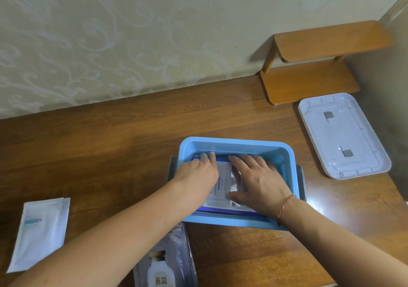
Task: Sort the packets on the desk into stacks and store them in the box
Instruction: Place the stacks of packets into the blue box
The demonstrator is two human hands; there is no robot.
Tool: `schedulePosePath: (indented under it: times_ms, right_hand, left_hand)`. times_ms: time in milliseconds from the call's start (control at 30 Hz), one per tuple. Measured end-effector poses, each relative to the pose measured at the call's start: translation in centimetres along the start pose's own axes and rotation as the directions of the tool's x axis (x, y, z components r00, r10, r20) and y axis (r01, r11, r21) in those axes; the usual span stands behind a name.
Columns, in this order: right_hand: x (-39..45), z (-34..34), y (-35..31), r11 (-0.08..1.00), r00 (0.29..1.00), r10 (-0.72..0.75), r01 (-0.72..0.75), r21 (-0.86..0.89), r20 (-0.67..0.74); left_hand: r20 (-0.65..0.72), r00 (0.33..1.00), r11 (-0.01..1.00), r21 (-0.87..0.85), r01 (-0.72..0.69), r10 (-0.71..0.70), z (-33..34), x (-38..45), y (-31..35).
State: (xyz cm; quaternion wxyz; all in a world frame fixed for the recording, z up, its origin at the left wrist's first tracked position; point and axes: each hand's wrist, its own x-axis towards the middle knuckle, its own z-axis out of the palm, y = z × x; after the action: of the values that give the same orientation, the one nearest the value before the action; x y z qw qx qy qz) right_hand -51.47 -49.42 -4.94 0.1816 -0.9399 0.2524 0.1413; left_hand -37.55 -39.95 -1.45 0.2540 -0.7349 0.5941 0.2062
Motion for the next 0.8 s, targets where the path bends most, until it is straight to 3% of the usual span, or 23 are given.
schedulePosePath:
  times_ms: [333,600,800]
  right_hand:
    - [-0.5,0.6,0.2,0.96,0.985,-0.169,0.173,-0.221,0.04]
    - [0.0,1.0,-0.2,0.954,0.974,-0.227,0.225,-0.199,0.014]
    - [0.0,0.7,0.4,0.946,0.966,-0.26,0.256,-0.198,0.007]
  left_hand:
    - [0.02,0.999,0.987,0.153,-0.05,0.047,0.9,-1.0,0.2]
    - [-0.064,0.998,0.977,0.213,0.007,0.007,2.2,-0.4,0.4]
    - [-0.105,0.994,0.986,0.166,-0.008,0.025,1.8,-1.6,0.0]
